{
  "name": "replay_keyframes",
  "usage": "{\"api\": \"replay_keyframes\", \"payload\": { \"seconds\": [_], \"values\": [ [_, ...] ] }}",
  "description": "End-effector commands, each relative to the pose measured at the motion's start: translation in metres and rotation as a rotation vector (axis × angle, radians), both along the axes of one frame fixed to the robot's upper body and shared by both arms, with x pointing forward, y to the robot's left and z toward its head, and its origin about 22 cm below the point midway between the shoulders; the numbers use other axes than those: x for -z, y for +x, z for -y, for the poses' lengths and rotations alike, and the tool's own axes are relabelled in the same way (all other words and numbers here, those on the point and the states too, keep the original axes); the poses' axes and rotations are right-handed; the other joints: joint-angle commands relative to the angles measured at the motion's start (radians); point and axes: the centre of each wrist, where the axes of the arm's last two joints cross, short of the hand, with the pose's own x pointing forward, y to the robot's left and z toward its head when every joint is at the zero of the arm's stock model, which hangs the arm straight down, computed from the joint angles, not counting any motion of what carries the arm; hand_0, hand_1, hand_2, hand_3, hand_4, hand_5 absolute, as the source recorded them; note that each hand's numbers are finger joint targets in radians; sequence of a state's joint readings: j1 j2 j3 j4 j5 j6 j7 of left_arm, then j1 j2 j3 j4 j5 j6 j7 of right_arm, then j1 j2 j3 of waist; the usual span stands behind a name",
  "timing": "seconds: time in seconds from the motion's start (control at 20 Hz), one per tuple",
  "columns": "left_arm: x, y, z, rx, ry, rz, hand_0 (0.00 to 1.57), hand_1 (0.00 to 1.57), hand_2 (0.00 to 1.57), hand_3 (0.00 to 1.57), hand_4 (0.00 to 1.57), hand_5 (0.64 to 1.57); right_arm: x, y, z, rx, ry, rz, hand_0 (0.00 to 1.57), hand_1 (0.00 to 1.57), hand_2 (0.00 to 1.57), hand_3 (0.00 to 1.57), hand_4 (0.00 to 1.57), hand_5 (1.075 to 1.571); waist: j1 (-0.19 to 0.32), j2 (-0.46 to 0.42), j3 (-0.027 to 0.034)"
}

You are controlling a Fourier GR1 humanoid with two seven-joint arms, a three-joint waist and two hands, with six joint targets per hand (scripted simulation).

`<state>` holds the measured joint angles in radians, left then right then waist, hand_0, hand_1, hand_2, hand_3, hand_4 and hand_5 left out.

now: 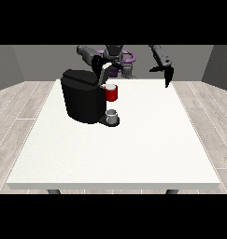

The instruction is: Insert the coffee pod into the coffee machine and close the lid

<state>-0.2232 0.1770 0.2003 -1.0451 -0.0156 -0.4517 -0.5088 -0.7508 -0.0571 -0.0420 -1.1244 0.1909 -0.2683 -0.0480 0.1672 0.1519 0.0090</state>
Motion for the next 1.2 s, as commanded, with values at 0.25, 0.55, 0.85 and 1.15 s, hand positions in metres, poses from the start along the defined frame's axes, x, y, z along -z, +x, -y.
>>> {"api": "replay_keyframes", "payload": {
  "seconds": [0.25,0.55,0.85,1.15],
  "values": [
    [-0.011,0.016,0.015,0.049,0.004,-0.003,0.0,0.0,0.0,0.0,0.34,1.571,-0.014,0.003,-0.054,-0.121,-0.192,0.119,0.0,0.0,0.0,0.0,0.38,1.571,0.07,0.004,-0.0089],
    [-0.006,0.005,0.013,0.076,-0.021,-0.011,0.0,0.0,0.0,0.0,0.3,1.571,-0.015,0.01,-0.055,-0.187,-0.148,0.114,0.0,0.0,0.0,0.0,0.38,1.571,0.053,-0.024,-0.0089],
    [0.028,-0.009,0.013,0.054,-0.018,-0.035,0.0,0.0,0.0,0.0,0.17,1.571,0.007,-0.02,-0.091,-0.302,-0.191,0.072,0.0,0.0,0.0,0.0,0.49,1.571,0.045,-0.037,-0.0095],
    [0.014,0.006,0.027,0.05,-0.033,-0.069,0.0,0.0,0.0,0.0,0.17,1.571,0.088,-0.077,-0.088,-0.522,-0.08,0.034,0.0,0.0,0.0,0.0,0.46,1.571,0.044,-0.073,-0.0078]
  ]
}}
